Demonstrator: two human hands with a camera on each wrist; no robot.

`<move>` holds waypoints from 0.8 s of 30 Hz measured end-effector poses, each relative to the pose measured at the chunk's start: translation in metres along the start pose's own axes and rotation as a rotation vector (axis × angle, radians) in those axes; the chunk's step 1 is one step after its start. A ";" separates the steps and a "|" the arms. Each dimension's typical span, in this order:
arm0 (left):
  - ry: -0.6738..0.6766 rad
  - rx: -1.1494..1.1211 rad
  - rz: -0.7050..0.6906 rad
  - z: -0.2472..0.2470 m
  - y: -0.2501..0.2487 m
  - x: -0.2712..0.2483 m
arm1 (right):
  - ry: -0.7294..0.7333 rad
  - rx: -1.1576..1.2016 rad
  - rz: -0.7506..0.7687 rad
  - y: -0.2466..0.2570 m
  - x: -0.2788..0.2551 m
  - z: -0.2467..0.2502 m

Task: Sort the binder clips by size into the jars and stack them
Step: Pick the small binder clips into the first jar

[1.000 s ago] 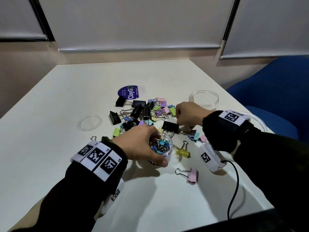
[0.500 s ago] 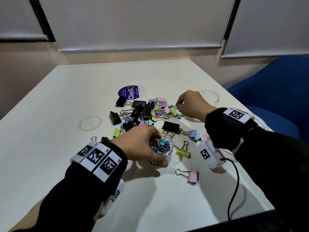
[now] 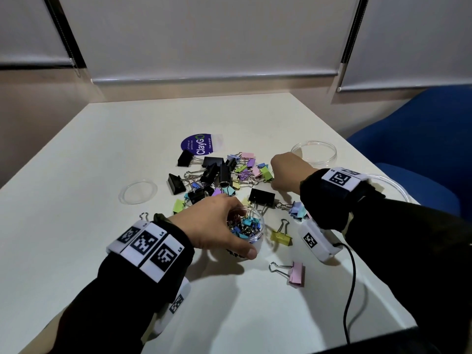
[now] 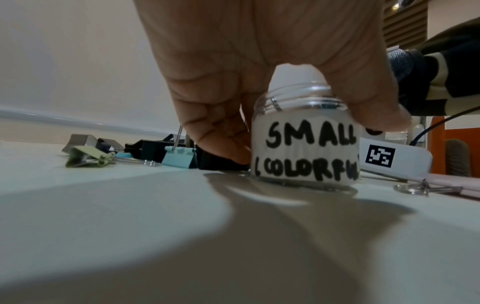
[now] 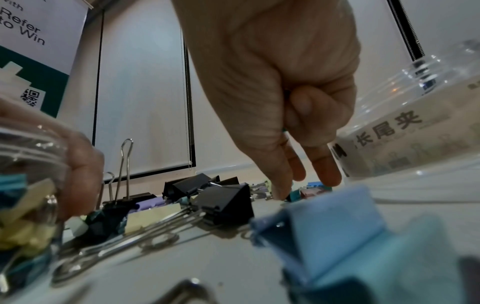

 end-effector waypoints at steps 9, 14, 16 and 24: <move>-0.001 0.009 -0.001 0.000 -0.001 -0.001 | 0.098 -0.034 0.003 0.005 -0.004 -0.003; -0.011 0.012 -0.005 0.001 -0.002 0.000 | 0.132 -0.033 -0.025 0.007 -0.014 0.003; -0.013 0.013 -0.008 0.001 -0.002 -0.001 | 0.104 0.035 -0.024 0.005 -0.019 0.009; -0.029 0.048 -0.035 0.002 -0.005 0.000 | 0.188 0.265 0.209 0.044 -0.071 0.047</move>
Point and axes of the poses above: each hand's wrist, its own x-axis towards the middle knuckle, its own z-axis out of the back of the hand, y = z × x, the point moved 5 cm from there along x, towards the middle knuckle, and after that the axes turned 13 degrees about x, right-handed, at the moved point
